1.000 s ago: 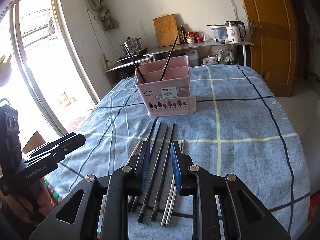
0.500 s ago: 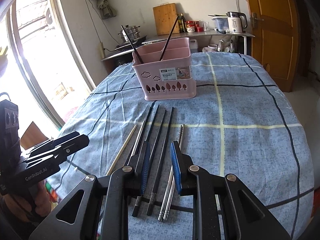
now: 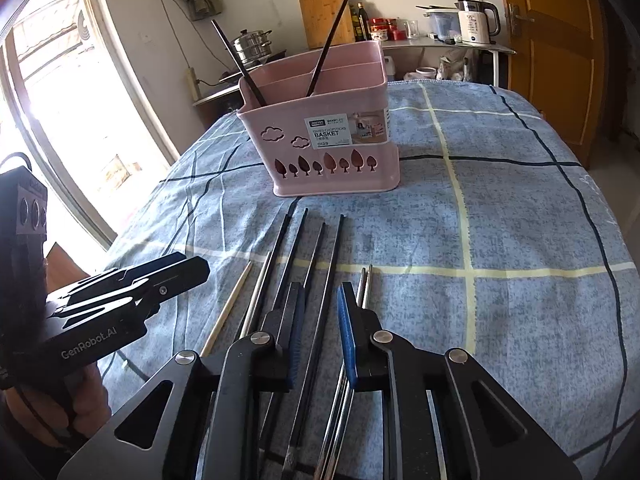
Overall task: Organize utensils
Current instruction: 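Move both tools back down onto the remaining black chopsticks, then close the right tool on a black chopstick while the left tool grasps another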
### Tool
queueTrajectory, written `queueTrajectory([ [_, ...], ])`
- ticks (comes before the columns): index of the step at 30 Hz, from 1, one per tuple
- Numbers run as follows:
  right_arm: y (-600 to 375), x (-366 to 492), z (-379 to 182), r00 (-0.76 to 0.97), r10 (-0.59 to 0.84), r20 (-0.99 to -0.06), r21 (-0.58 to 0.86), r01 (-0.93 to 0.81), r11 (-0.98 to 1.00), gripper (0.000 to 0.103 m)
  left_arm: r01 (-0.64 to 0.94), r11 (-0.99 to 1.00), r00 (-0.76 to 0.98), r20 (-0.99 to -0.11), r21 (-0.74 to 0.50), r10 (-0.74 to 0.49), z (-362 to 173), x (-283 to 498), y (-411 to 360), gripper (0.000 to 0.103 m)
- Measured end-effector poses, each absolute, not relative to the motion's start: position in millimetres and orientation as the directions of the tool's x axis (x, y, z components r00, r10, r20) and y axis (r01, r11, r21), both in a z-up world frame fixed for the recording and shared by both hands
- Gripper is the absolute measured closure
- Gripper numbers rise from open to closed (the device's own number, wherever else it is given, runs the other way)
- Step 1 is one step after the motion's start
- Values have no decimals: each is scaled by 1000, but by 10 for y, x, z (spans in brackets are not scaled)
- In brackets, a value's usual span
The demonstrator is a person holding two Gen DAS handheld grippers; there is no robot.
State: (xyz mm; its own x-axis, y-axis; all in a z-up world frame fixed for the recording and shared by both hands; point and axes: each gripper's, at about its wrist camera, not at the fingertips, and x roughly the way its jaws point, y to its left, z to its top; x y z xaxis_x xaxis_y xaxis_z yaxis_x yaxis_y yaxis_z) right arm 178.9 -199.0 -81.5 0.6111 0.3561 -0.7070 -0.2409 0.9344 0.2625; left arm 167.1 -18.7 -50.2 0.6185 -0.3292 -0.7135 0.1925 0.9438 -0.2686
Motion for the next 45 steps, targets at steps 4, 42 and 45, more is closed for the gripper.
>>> queueTrajectory([
  [4,-1960,2011,-894,591,356,-724,268,-233,935,89,189,939,587,-733,-289,-344,-596,1955,-232,68],
  [42,-1755,2652,-1179,508,325,-798,231,-239,943,98,219,954,515,-806,-206,-292,-888,2598,-525,96],
  [45,-1770,2655,-1157,507,331,-796,239,-238,941,98,212,941,510,-792,-262,-336,-855,2589,-458,98],
])
